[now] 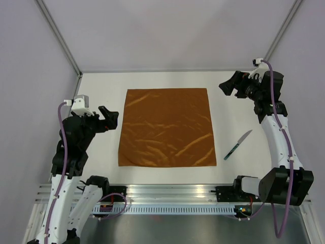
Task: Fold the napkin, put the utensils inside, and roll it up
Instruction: Fold the napkin
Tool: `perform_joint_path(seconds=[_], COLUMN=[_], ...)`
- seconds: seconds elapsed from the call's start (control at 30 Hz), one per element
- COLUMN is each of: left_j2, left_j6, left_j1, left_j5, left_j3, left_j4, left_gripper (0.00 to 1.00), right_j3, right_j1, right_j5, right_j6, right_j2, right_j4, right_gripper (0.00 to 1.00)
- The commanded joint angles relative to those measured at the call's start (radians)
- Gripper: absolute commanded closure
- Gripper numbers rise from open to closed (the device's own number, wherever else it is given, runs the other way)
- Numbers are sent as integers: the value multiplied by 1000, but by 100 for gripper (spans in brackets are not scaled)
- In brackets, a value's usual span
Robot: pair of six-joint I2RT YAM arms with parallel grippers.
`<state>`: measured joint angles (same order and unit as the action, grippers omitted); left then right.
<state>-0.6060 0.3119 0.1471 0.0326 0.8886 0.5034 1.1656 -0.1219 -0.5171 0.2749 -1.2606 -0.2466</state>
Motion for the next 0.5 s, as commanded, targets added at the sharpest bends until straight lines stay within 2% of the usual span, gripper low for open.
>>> perform_joint_path(seconds=[0.0,0.17,0.27,0.37,0.4,0.47], left_j2=[5,5,-6,-52,-64,-87], left_j6=[-36,-37,-39,-45,-43,-40], left_j1=[-3,-4,-3,-3,-4,-4], left_j5=[21,15,3,-14,-17,-28], left_j3=[-4,-2,6,56,100,148], left_j4=[12,12,3,6,9,15], left_gripper=[0,0,0,0,0,0], right_j3=[0,0,-1,11,12,14], right_j1=[-2,4,66,261,383,508], right_j5=[28,19,83,211,297,373], right_j6=[-16,-55,-100,-175,-222,-258], right_j2=[12,17,12,-8,-31,-63], right_j4=[9,9,26,11,6,3], right_gripper=[2,2,2,7,8,14])
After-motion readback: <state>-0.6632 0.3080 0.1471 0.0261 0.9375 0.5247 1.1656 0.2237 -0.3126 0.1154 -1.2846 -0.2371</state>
